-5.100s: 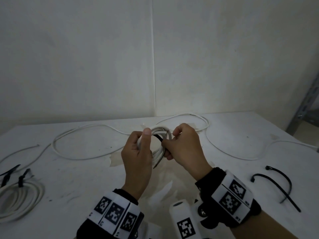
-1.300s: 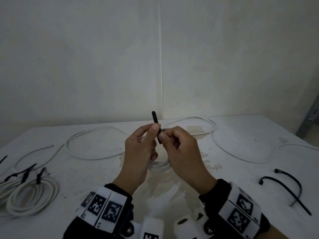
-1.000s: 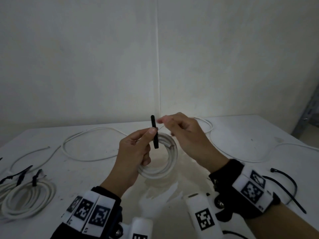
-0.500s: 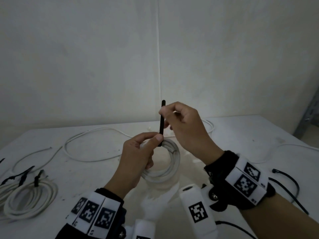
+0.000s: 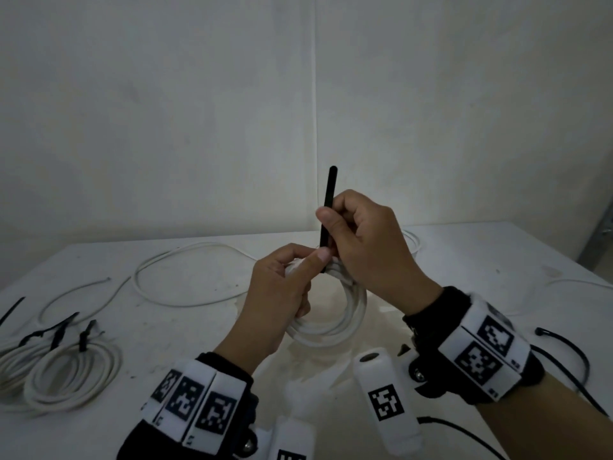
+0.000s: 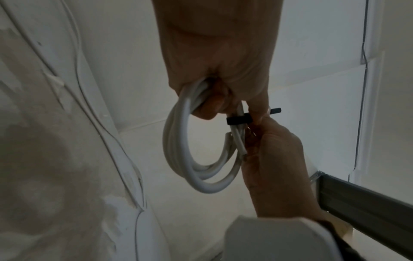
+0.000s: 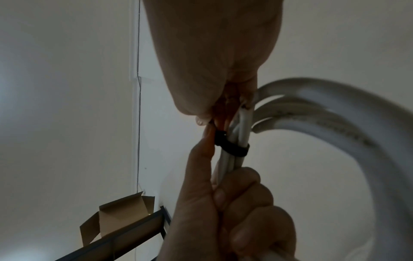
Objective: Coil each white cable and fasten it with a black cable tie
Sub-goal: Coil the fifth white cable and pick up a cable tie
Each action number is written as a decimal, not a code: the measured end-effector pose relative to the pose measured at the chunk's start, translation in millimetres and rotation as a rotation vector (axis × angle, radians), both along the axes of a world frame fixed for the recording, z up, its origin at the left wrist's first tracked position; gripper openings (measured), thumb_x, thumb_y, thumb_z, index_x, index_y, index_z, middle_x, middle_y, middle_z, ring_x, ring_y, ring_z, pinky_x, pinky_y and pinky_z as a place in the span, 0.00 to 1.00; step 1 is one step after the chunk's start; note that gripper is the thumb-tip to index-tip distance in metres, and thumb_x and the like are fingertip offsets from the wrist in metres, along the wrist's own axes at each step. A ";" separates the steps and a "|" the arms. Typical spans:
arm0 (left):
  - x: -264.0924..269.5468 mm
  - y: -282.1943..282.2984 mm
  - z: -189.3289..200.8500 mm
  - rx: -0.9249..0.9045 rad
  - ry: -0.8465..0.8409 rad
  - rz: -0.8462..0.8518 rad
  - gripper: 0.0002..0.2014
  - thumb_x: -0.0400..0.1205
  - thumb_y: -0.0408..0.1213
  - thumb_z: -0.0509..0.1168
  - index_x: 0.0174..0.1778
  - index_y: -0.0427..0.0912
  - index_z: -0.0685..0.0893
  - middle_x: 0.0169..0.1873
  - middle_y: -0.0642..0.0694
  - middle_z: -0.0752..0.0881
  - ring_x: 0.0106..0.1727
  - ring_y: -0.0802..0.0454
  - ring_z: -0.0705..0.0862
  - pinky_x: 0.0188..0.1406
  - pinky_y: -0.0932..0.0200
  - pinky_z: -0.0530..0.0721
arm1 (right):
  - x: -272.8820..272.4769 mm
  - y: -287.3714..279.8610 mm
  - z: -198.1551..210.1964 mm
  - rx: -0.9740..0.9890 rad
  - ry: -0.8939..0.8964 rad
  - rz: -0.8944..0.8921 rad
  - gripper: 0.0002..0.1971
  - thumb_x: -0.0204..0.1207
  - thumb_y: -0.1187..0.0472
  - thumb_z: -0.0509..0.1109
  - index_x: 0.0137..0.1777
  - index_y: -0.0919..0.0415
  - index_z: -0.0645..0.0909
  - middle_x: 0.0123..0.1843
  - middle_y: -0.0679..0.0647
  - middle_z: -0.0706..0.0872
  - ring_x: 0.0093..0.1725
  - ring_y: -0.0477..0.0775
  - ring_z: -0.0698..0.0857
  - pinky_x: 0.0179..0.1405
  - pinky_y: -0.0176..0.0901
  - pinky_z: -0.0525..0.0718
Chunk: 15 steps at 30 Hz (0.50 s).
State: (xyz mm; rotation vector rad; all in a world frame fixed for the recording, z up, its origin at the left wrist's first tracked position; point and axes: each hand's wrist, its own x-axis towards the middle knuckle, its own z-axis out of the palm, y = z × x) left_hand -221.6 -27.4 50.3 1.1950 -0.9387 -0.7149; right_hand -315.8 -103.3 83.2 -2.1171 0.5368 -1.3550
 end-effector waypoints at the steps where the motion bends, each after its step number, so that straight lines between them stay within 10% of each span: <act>1: -0.4 0.9 -1.1 0.006 -0.006 -0.001 0.09 0.78 0.36 0.66 0.33 0.38 0.82 0.11 0.54 0.64 0.14 0.58 0.58 0.15 0.69 0.61 | 0.2 0.6 -1.2 0.006 -0.003 -0.005 0.11 0.79 0.61 0.66 0.34 0.61 0.72 0.24 0.58 0.79 0.26 0.55 0.77 0.30 0.49 0.76; 8: 3.9 2.1 1.3 -0.002 -0.062 0.023 0.09 0.78 0.37 0.66 0.33 0.39 0.82 0.11 0.55 0.65 0.13 0.59 0.60 0.14 0.69 0.62 | 8.0 0.9 1.7 0.114 -0.063 -0.013 0.11 0.78 0.62 0.66 0.36 0.67 0.77 0.29 0.68 0.81 0.31 0.68 0.81 0.32 0.52 0.81; 12: 11.1 3.5 -1.1 -0.004 -0.056 0.026 0.09 0.76 0.39 0.67 0.34 0.39 0.84 0.11 0.55 0.65 0.13 0.58 0.60 0.15 0.69 0.62 | 8.9 -2.3 -0.8 0.246 -0.012 0.125 0.11 0.79 0.61 0.66 0.33 0.57 0.76 0.22 0.45 0.80 0.25 0.44 0.80 0.30 0.38 0.81; 15: 17.7 4.6 -4.4 -0.012 0.015 0.067 0.10 0.77 0.38 0.66 0.32 0.38 0.83 0.12 0.53 0.64 0.14 0.58 0.60 0.14 0.69 0.63 | 8.0 -0.5 -16.2 0.279 0.114 0.210 0.09 0.77 0.49 0.63 0.40 0.52 0.77 0.36 0.44 0.83 0.38 0.40 0.81 0.44 0.36 0.79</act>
